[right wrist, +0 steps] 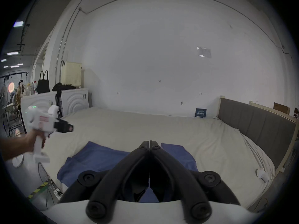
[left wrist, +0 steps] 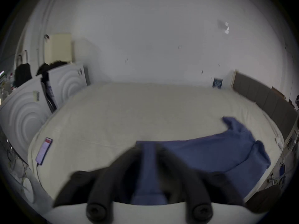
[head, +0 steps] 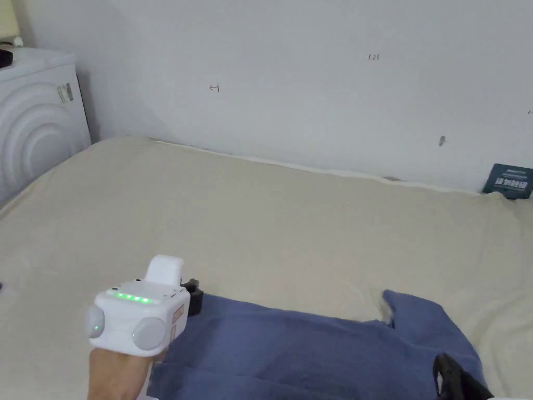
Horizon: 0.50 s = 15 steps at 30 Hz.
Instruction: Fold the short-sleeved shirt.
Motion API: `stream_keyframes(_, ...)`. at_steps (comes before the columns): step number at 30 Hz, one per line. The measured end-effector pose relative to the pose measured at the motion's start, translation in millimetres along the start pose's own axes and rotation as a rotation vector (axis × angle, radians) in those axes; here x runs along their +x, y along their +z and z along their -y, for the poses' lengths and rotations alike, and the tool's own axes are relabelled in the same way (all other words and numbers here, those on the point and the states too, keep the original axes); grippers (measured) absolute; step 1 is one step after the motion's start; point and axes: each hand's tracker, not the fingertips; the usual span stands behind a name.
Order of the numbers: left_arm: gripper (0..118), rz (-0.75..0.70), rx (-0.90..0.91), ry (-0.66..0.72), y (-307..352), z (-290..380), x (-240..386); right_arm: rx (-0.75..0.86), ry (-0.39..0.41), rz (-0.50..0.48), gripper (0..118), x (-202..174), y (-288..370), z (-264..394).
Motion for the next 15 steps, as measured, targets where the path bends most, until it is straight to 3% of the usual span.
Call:
stream_keyframes(1, 117, 0.003, -0.056, -0.01, -27.4, -3.8, -3.2, -0.014, 0.006, -0.003, 0, 1.3, -7.1, 4.4)
stream_keyframes(6, 118, -0.112, -0.205, -0.081, -123.0, -5.0, -16.1, -0.062, 0.014, -0.01, 0, 12.5, -33.0, 16.9)
stream_keyframes(11, 118, -0.083, -0.254, -0.069, -170.5, 9.7, -25.7, -0.105, 0.033, 0.0, 0, 27.1, -52.9, 24.5)
stream_keyframes(12, 114, -0.044, -0.299, -0.074, -176.0, 15.1, -22.8, -0.112, 0.036, 0.001, 0, 30.6, -57.0, 25.8)
stream_keyframes(14, 92, -0.031, -0.352, -0.103, -179.9, 27.2, -16.8, -0.123, 0.032, -0.005, 0, 39.0, -65.7, 28.7)
stream_keyframes(15, 86, -0.079, -0.268, -0.072, -169.9, 25.3, -13.6, -0.13, 0.033, -0.006, 0, 44.3, -72.5, 28.4)
